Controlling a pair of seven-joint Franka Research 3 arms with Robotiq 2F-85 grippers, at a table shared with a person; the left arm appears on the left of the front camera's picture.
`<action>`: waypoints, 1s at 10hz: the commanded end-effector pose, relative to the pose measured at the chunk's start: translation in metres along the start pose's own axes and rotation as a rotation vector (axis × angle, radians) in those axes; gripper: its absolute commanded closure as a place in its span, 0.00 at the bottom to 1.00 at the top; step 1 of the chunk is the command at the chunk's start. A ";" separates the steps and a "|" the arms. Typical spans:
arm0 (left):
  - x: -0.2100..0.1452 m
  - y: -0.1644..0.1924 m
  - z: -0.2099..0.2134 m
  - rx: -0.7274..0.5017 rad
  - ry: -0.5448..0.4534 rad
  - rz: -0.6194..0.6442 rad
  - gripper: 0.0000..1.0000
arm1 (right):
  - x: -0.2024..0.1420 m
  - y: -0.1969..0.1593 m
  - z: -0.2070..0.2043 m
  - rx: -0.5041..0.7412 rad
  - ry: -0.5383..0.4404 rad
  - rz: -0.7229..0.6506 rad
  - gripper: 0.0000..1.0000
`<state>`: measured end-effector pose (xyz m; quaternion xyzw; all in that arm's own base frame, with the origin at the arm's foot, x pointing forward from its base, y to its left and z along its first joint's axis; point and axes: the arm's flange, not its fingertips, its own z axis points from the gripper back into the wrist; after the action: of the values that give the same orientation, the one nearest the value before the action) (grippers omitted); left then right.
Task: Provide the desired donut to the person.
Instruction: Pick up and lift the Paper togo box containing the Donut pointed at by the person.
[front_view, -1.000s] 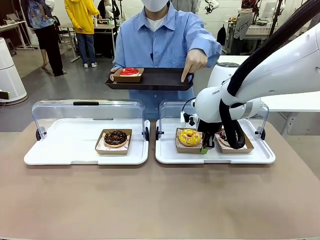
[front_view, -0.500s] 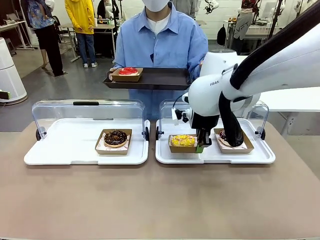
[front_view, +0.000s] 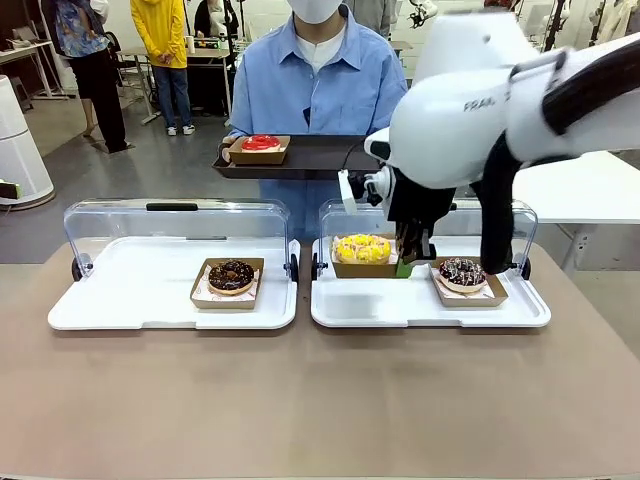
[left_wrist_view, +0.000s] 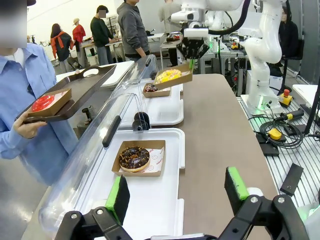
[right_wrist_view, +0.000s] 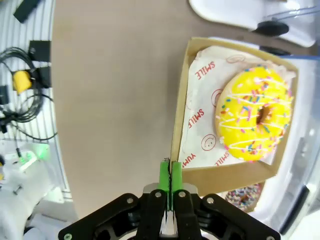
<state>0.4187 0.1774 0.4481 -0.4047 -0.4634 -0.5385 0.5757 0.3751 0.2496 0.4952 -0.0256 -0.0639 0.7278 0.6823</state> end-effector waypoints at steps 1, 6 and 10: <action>0.002 -0.001 0.001 0.000 -0.006 -0.005 0.00 | 0.004 0.015 0.027 0.018 0.012 -0.048 1.00; 0.002 -0.001 0.001 0.000 -0.006 -0.005 0.00 | 0.012 0.023 0.070 -0.012 0.006 -0.021 1.00; 0.002 -0.001 0.001 0.000 -0.006 -0.005 0.00 | 0.013 0.026 0.071 -0.007 0.006 -0.032 1.00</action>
<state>0.4187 0.1774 0.4482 -0.4047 -0.4634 -0.5385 0.5757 0.3404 0.2564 0.5655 -0.0266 -0.0669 0.7172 0.6931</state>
